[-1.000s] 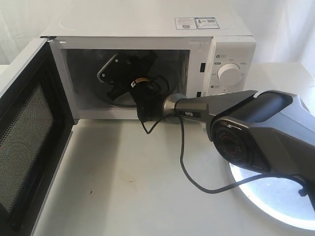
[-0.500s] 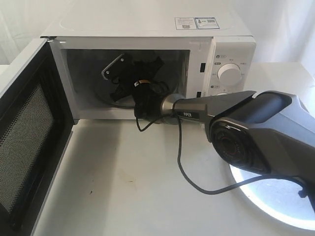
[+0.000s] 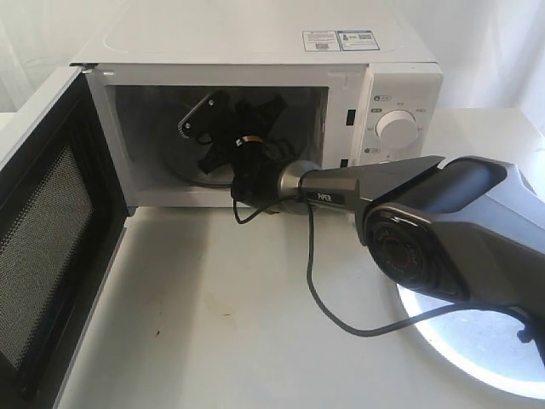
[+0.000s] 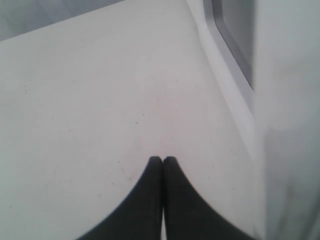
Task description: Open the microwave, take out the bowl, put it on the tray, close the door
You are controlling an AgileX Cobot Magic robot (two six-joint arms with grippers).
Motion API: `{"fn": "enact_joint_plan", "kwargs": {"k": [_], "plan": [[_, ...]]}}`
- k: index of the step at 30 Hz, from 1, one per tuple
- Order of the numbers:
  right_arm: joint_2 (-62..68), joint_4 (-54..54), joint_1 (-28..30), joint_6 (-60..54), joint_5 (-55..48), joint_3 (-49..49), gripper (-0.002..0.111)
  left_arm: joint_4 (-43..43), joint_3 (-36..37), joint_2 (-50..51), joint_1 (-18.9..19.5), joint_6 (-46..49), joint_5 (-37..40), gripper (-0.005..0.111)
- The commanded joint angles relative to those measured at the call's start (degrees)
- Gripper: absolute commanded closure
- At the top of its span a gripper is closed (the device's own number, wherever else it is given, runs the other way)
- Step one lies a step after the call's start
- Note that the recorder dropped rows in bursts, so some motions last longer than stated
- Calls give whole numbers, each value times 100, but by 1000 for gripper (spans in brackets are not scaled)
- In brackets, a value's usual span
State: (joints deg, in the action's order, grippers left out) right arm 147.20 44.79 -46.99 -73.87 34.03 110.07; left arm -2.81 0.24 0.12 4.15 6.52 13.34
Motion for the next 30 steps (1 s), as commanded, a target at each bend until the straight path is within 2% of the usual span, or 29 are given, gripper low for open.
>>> {"fn": "enact_joint_plan", "kwargs": {"k": [1,4,9,12,16,19,30], "plan": [[-27,17,-176,-548,330,-15,73,26,-24,-12,-21,-29,-2,107],[-41,-252,-356,-605,706,-15,71,26,-24,-12,-21,-29,-2,107],[-41,-834,-490,-736,-383,63,57,26,-24,-12,-21,-29,-2,107],[-41,-796,-447,-725,-493,206,50,26,-24,-12,-21,-29,-2,107],[-41,-173,-180,-330,-599,412,50,26,-24,-12,-21,-29,-2,107],[-41,-239,-44,-131,-1160,508,51,26,-24,-12,-21,-29,-2,107],[-4,-239,-40,-222,-1337,555,51,26,-24,-12,-21,-29,-2,107]]}}
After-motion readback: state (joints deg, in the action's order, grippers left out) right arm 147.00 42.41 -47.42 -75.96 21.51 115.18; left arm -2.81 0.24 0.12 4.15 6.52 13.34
